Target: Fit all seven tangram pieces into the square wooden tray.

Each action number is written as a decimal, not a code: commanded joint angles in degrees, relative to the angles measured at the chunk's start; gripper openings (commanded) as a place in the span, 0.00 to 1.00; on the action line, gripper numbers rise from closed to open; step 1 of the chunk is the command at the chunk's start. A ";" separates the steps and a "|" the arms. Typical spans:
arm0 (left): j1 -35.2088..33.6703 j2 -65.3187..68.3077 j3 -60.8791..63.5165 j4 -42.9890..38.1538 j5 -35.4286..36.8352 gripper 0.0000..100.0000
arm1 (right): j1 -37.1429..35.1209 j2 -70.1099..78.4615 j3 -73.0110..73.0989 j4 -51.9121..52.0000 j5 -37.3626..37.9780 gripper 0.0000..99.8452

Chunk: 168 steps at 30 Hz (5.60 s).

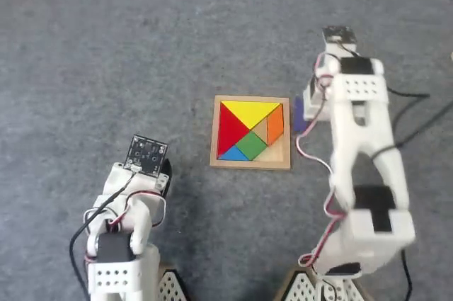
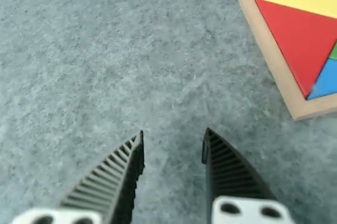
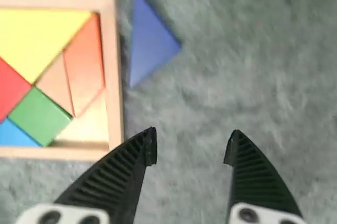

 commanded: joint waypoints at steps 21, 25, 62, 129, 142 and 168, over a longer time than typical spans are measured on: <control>-0.62 -0.70 -0.48 11.25 -0.62 0.17 | -5.58 20.53 -16.97 -9.63 -7.65 0.23; -0.62 -0.70 -0.48 11.25 -0.62 0.17 | -5.58 21.76 -16.97 -10.77 -3.52 0.23; -0.62 -0.70 -0.48 11.25 -0.62 0.17 | 4.53 24.40 -16.97 -4.00 -1.41 0.11; -0.62 -0.70 -0.48 11.25 -0.62 0.17 | -21.85 3.03 -0.53 2.42 -45.45 0.30; -0.62 -0.70 -0.48 11.25 -0.62 0.17 | -12.70 1.98 -4.66 10.51 -20.13 0.20; -0.62 -0.70 -0.48 11.25 -0.62 0.17 | -4.09 -62.90 57.14 -9.80 -0.26 0.01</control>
